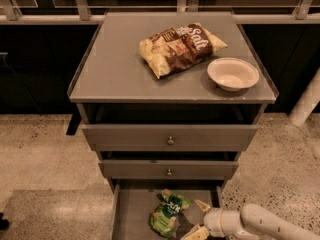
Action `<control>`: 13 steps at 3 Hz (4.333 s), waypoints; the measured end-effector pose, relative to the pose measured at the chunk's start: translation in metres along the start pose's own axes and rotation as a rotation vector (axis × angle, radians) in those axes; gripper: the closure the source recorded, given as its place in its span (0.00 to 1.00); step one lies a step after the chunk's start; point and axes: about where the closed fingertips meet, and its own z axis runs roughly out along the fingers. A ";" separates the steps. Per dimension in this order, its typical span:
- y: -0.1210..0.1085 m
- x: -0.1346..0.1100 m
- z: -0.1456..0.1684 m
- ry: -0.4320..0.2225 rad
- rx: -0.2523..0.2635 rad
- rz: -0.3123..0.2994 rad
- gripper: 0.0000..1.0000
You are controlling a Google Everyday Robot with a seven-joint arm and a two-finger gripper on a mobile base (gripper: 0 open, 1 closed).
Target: Pick green rice chip bag from bottom drawer and place on counter
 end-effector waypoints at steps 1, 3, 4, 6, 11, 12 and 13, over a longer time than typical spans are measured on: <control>-0.024 -0.001 0.022 -0.034 -0.016 -0.042 0.00; -0.070 -0.001 0.086 -0.032 0.012 -0.080 0.00; -0.081 0.011 0.120 0.029 0.010 -0.067 0.00; -0.088 0.037 0.167 0.073 0.047 -0.021 0.00; -0.088 0.037 0.167 0.074 0.049 -0.021 0.87; -0.088 0.037 0.167 0.074 0.049 -0.021 1.00; -0.088 0.034 0.163 0.037 0.000 0.000 1.00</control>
Offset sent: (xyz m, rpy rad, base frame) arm 0.0999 0.0328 -0.0673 0.0197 -0.1351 0.0187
